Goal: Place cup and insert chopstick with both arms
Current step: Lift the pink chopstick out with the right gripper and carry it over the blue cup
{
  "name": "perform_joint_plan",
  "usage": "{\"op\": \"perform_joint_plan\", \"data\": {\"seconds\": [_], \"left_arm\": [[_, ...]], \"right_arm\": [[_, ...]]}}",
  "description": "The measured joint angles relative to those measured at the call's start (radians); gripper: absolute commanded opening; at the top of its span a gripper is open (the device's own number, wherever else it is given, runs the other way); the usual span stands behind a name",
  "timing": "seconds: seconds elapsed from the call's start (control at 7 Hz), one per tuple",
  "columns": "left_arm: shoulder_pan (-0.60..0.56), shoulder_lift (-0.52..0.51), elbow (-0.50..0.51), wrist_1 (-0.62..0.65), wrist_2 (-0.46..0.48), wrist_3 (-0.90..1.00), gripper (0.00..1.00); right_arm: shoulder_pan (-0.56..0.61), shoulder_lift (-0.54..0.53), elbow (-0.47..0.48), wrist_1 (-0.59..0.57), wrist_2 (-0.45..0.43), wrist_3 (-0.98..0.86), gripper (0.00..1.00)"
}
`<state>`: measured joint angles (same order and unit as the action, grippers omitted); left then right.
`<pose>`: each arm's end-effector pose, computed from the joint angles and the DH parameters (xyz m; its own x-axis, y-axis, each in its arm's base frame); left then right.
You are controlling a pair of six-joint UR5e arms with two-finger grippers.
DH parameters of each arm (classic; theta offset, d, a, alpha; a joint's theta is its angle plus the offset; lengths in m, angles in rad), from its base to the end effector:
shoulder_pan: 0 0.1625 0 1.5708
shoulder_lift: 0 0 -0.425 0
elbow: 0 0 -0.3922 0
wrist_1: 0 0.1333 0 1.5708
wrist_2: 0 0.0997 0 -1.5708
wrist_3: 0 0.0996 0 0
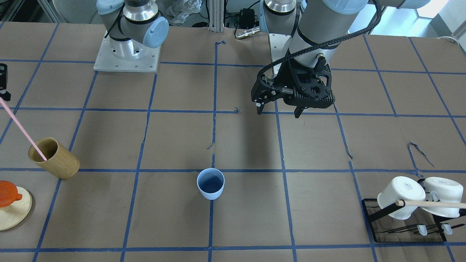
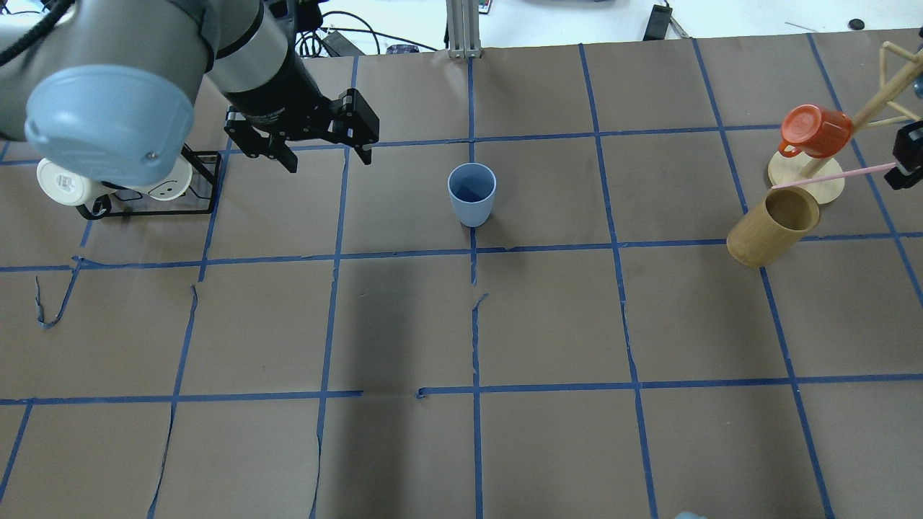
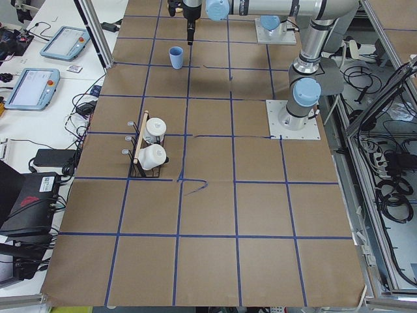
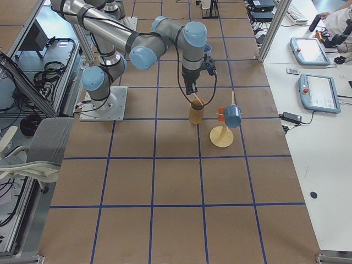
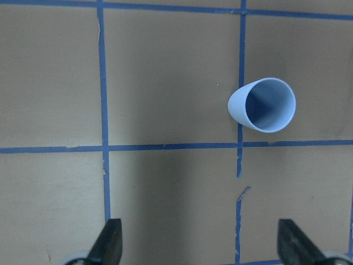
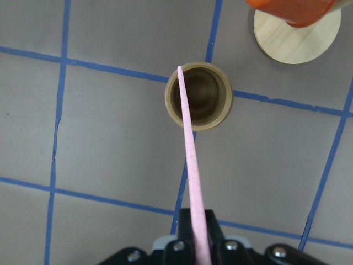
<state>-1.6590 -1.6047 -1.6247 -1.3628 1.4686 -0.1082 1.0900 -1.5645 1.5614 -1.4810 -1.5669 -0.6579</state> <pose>-0.1884 -0.5013 0.4664 -0.9935 -0.0076 0.1136 -0.0200 0.9939 -0.1083 -0.1060 -0.4924 0.4808 -0.9832 -0.1739 -0.0560 -0.1775 0.9819 0.0661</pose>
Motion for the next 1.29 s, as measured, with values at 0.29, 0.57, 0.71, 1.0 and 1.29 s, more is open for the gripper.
{"op": "perform_joint_plan", "data": {"seconds": [0.29, 0.57, 0.71, 1.0, 1.29], "left_arm": [[0.047, 0.046, -0.022, -0.068, 0.025, 0.051, 1.0], [0.062, 0.026, 0.081, -0.261, 0.032, 0.075, 1.0], [0.063, 0.013, 0.12, -0.33, 0.033, 0.069, 1.0], [0.063, 0.004, 0.139, -0.361, 0.032, 0.06, 1.0], [0.064, 0.002, 0.144, -0.353, 0.031, 0.058, 1.0]], "right_arm": [[0.182, -0.002, -0.087, 0.108, -0.019, 0.246, 0.11], [0.419, 0.004, -0.125, 0.125, -0.019, 0.557, 0.1], [0.535, 0.019, -0.137, 0.11, -0.015, 0.717, 0.1], [0.693, 0.094, -0.174, 0.038, -0.009, 0.885, 0.09], [0.748, 0.176, -0.222, -0.023, -0.007, 0.892, 0.1]]}}
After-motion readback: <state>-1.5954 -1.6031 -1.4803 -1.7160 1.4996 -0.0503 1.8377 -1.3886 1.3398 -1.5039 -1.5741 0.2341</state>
